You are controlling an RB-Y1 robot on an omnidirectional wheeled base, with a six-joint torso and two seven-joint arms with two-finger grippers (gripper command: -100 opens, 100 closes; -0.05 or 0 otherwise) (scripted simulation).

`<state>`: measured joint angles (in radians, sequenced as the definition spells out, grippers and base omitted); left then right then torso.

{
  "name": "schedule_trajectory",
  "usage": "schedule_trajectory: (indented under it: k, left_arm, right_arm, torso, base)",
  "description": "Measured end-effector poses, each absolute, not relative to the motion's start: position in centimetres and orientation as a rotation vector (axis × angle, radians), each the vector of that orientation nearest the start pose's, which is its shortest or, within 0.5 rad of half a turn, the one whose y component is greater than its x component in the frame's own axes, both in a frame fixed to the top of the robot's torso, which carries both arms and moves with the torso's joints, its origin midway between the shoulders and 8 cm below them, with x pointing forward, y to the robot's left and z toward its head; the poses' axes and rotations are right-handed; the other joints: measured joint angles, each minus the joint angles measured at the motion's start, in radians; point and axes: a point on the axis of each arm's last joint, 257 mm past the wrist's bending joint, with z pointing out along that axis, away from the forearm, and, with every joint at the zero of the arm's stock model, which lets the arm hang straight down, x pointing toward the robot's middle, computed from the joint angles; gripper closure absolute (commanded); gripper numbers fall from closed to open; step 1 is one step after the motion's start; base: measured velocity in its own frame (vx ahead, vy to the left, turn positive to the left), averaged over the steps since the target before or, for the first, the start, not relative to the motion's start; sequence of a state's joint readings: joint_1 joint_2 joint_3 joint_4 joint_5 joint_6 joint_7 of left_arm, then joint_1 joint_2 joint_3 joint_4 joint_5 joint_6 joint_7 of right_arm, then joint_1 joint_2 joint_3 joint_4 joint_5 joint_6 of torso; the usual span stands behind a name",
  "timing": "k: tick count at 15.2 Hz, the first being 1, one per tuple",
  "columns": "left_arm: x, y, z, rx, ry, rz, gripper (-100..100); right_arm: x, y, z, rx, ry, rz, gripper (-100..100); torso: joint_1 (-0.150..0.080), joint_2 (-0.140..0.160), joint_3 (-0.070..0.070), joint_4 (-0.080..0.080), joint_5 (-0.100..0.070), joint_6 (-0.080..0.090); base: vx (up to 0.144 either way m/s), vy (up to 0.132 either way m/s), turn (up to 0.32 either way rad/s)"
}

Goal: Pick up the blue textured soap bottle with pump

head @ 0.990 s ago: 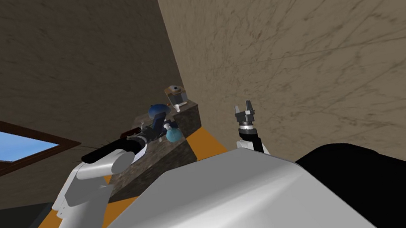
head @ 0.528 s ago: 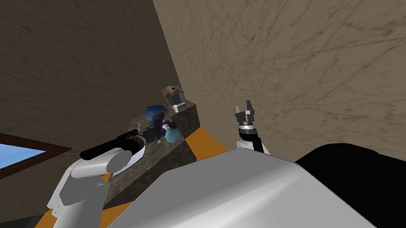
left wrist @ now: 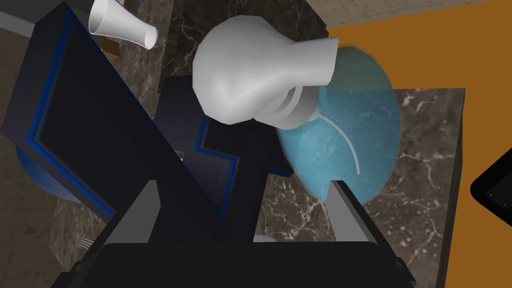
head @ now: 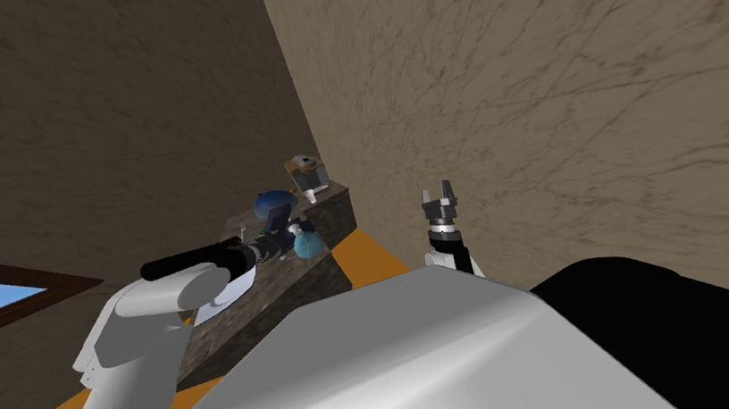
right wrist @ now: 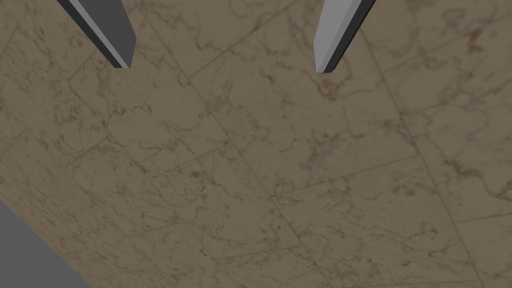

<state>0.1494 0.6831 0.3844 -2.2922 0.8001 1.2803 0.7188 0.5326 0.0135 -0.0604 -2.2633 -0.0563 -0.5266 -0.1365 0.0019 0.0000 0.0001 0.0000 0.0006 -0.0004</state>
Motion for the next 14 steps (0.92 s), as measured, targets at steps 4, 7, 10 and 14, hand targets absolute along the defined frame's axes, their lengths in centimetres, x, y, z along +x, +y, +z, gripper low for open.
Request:
schedule_trajectory:
  k: [4, 7, 10, 14]
  left_arm:
    - [40.6, 36.7, -15.3, -2.276, 1.241, -1.099, -100]
    - [39.8, 36.6, -15.7, -2.342, 1.236, -1.064, -100]
    - [39.1, 36.5, -16.1, -2.405, 1.232, -1.026, -100]
    - [38.0, 36.5, -16.5, -2.486, 1.224, -0.97, -100]
  right_arm:
    - [33.4, -31.1, 1.3, 0.757, 0.532, 1.385, 0]
    - [33.4, -31.1, 1.3, 0.757, 0.532, 1.385, 0]
    - [33.4, -31.1, 1.3, 0.757, 0.532, 1.385, 0]
    - [33.4, -31.1, 1.3, 0.757, 0.532, 1.385, 0]
  torso:
    - [0.0, 0.0, 0.0, 0.0, 0.0, 0.001]
    - [0.0, -0.001, 0.0, 0.0, 0.0, 0.001]
    - [0.0, -0.001, -0.001, 0.0, 0.0, 0.001]
    - [0.0, -0.002, -0.001, 0.0, 0.0, 0.0]
  base:
    - [-0.012, 0.022, -0.135]
    - [-0.004, 0.021, -0.117]
    - [0.004, 0.02, -0.111]
    - [0.006, 0.019, -0.093]
